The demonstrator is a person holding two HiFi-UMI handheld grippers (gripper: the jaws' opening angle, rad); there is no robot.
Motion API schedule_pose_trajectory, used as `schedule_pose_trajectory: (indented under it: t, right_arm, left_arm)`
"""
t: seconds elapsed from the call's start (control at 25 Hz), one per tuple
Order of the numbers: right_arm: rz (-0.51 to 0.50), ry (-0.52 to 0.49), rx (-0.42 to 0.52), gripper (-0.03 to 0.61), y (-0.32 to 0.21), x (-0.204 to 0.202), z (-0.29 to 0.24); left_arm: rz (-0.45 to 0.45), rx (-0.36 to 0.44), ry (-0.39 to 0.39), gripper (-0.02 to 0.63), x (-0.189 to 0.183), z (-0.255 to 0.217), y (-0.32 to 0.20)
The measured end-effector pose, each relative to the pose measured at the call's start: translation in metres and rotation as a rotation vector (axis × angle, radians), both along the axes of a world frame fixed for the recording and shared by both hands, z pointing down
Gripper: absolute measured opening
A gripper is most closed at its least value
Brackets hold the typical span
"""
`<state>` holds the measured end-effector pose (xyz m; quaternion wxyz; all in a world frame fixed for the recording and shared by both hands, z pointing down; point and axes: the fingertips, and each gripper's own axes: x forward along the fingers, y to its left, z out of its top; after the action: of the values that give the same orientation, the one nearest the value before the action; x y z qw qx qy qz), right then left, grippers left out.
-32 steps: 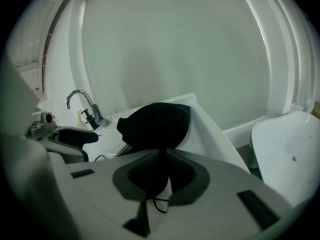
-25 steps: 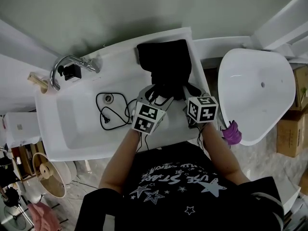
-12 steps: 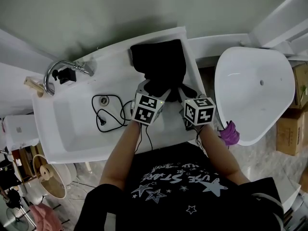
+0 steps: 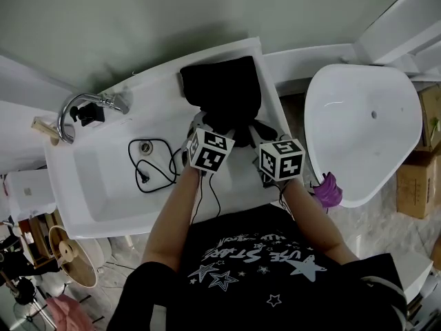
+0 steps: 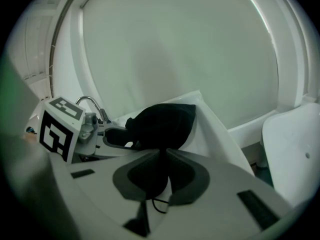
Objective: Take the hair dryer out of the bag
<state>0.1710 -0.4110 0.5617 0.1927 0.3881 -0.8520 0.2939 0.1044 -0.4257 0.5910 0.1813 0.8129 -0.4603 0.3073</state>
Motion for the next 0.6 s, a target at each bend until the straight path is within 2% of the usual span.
schedule_pose_trajectory:
  t: [0.2,0.36,0.6]
  right_arm:
    - [0.004,-0.003,-0.006,0.04,-0.001,0.002,0.001]
    - [0.008,-0.007,-0.013,0.04,-0.002,0.002,0.002]
    - [0.012,-0.008,-0.015,0.038,-0.003,0.002,0.003]
  left_arm:
    - [-0.033,-0.008,0.004,0.255,-0.005,0.005,-0.005]
    - [-0.03,-0.024,-0.01,0.238,-0.002,0.008,-0.009]
    - [-0.074,-0.072,-0.023,0.216,-0.001,0.014,-0.012]
